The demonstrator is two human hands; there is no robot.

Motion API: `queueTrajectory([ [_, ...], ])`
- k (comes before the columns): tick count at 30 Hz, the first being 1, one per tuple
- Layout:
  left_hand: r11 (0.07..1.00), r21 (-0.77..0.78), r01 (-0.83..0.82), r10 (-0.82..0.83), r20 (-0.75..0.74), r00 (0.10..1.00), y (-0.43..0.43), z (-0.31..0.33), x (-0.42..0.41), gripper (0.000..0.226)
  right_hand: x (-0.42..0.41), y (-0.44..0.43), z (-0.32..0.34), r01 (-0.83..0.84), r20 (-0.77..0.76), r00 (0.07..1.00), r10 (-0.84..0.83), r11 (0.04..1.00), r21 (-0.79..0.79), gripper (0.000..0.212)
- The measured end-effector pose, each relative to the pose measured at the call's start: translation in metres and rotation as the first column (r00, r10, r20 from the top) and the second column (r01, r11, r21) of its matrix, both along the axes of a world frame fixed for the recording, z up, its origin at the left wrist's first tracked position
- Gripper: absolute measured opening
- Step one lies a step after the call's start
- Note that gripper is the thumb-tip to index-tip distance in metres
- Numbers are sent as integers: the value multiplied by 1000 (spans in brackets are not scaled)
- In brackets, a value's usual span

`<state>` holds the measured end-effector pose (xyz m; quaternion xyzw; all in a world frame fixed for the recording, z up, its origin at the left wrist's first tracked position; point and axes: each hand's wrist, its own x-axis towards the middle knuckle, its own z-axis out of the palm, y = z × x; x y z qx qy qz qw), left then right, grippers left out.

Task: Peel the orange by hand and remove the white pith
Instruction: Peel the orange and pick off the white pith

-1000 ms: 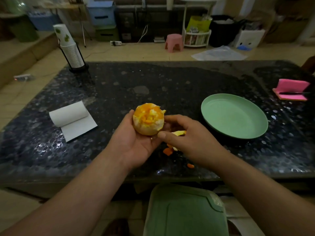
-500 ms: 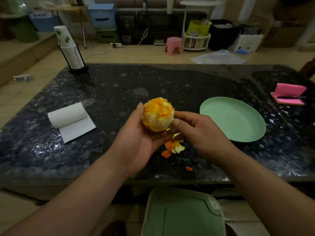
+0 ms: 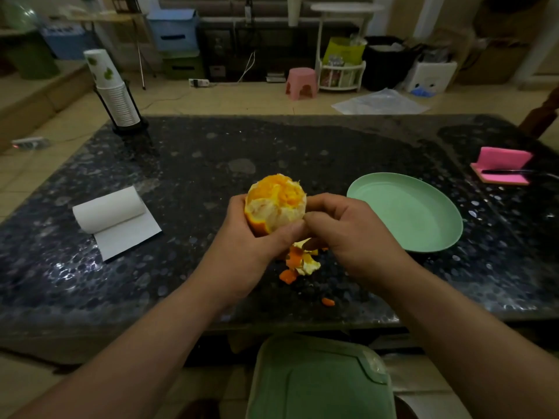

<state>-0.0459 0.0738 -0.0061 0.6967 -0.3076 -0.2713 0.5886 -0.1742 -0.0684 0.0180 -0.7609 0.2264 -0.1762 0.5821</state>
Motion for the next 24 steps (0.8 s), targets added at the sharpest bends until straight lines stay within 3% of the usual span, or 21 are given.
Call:
queueTrajectory([
  [5,1000,16,24,-25,58,998,2,8,-6,80,-3,1,2,23,23,999,-25,997,67,19],
  [11,999,-40,13,-12,6,1000,3,9,-7,68,2,4,2,-27,36,999,16,943,330,30],
  [19,994,-108,14,-6,80,997,1,0,-9,54,5,9,-2,-9,30,1000,-2,930,368,27],
  [24,994,-106,-16,26,91,996,2,-4,-7,54,7,11,1,-14,-10,1000,24,829,560,33],
])
